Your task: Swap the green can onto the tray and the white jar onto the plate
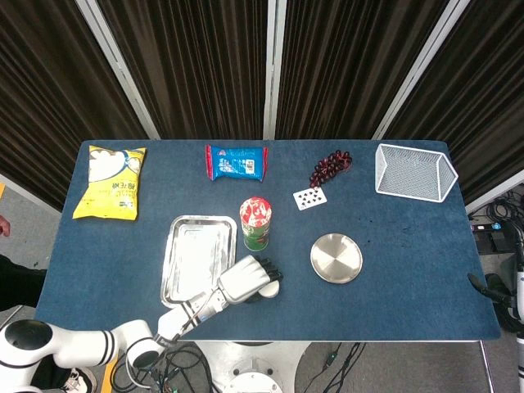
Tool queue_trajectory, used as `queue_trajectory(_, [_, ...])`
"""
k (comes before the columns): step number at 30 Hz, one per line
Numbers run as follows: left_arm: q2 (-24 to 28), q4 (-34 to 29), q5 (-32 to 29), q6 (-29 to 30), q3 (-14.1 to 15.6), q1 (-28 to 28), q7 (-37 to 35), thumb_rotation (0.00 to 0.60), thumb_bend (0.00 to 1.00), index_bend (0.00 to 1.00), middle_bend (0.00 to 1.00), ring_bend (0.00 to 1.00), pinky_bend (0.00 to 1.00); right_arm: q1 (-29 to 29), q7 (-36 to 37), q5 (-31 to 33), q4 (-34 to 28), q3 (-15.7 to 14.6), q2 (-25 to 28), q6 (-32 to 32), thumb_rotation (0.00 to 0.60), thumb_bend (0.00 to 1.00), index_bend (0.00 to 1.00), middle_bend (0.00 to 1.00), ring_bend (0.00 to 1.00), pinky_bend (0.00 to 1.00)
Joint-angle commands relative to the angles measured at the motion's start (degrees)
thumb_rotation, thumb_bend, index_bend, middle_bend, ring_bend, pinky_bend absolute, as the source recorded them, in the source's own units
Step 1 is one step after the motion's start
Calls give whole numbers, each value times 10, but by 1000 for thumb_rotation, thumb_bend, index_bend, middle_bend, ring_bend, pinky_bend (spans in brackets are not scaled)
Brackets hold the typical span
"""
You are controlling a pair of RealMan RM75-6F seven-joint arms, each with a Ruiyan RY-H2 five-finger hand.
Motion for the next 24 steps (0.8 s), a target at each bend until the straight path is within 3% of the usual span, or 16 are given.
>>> queue_trajectory(1, [-23,29,4,-6,1,-15,-12,600,308,396,378,352,579,-2,5,2,4,2,0,-1,600,69,0,2,0,27])
queue_trajectory(8, [-26,45,17,9,16,-17,-26,600,242,288,292,302,553,-6,13,2,11,7,-1,-2,600,69,0,2,0,27])
queue_trajectory(16, [-5,25,18,30,26,-8,-11,600,205,228,261,244,505,-7,9,-2,9,10,-3,-4,600,69,0,2,0,27])
queue_trajectory(24, [112,-101,-3,138,44,77,48,600,205,282,312,249,505,-12,11,-6,6,13,0,1,600,69,0,3,0,27])
